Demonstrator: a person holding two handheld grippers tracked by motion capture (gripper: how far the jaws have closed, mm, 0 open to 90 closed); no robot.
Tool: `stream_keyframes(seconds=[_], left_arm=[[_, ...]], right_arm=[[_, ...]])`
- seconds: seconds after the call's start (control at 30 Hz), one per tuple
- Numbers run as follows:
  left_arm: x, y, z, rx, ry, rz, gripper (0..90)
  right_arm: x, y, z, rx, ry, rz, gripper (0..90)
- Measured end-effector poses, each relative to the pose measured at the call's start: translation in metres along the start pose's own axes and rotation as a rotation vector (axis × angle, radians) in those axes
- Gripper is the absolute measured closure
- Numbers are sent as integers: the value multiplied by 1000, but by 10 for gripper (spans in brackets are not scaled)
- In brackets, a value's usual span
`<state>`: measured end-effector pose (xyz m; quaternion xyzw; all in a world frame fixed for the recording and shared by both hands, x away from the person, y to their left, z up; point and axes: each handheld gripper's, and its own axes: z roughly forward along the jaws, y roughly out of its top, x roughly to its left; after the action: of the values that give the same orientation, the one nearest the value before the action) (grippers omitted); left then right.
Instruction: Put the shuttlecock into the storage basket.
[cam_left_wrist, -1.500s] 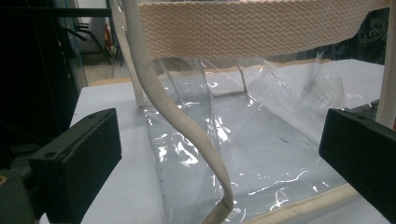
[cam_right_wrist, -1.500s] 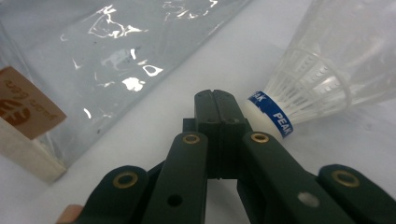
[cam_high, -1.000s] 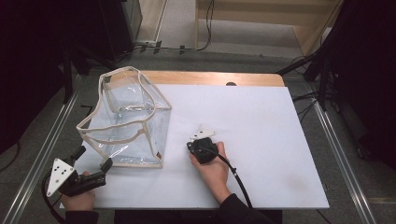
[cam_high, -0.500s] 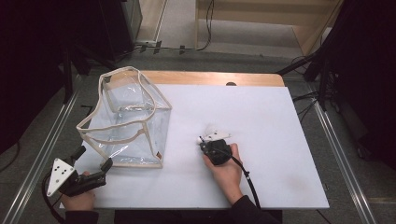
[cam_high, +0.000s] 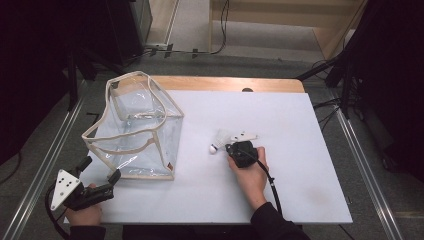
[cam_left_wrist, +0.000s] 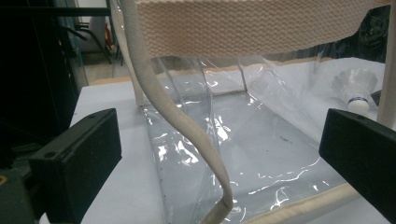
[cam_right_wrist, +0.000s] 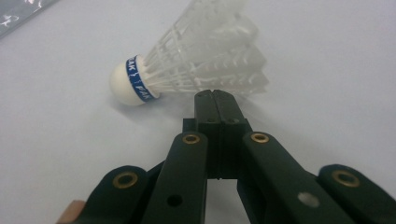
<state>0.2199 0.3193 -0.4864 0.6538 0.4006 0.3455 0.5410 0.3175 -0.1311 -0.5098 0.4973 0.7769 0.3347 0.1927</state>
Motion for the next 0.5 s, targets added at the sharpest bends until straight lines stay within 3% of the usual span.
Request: stream_keyframes(seconds=[0.13, 0.5], left_arm=[[0, 0, 0, 0, 0, 1, 0], [0, 0, 0, -4, -1, -4, 0]], right_arm=[[1, 8, 10, 8, 0, -22, 878], [19, 31, 30, 0, 60, -74, 878]])
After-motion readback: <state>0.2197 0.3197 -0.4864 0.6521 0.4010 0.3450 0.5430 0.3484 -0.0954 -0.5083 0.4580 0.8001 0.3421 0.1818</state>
